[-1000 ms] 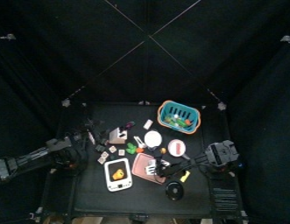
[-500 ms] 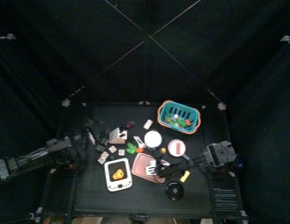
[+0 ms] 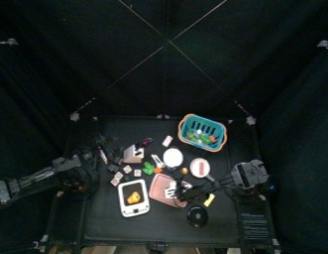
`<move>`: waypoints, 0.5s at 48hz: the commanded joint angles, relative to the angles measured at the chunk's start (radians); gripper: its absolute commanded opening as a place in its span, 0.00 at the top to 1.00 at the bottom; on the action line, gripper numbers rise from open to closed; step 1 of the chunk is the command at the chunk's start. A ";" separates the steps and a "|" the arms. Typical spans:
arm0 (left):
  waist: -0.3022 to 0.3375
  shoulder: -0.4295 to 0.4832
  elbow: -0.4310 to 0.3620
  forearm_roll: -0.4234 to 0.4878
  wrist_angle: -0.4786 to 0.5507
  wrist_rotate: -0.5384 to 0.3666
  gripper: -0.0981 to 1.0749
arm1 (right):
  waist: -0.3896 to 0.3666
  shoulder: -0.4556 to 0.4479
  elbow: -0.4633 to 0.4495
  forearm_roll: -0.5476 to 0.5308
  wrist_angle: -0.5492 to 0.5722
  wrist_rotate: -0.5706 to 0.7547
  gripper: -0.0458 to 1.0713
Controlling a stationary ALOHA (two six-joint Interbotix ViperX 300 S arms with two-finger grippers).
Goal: Place rice o nplate
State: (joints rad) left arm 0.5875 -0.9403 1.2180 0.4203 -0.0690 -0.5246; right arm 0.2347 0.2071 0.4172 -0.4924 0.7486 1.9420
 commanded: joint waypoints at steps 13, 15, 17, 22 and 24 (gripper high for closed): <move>0.002 0.003 -0.012 0.000 0.011 0.000 0.04 | 0.021 -0.133 -0.017 -0.074 0.026 -0.135 0.11; 0.002 0.003 -0.012 0.000 0.015 0.000 0.04 | 0.021 -0.140 -0.012 -0.074 0.041 -0.155 0.11; 0.002 0.003 -0.012 0.000 0.017 0.000 0.04 | 0.021 -0.146 -0.006 -0.071 0.061 -0.176 0.11; 0.002 0.003 -0.012 0.002 0.018 0.002 0.04 | 0.021 -0.153 0.000 -0.049 0.120 -0.230 0.11; 0.002 0.003 -0.012 0.003 0.020 0.000 0.04 | 0.020 -0.155 0.000 -0.040 0.138 -0.252 0.11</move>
State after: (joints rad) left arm 0.5875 -0.9403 1.2180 0.4203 -0.0476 -0.5246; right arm 0.2562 0.0936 0.4264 -0.5446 0.8498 1.7227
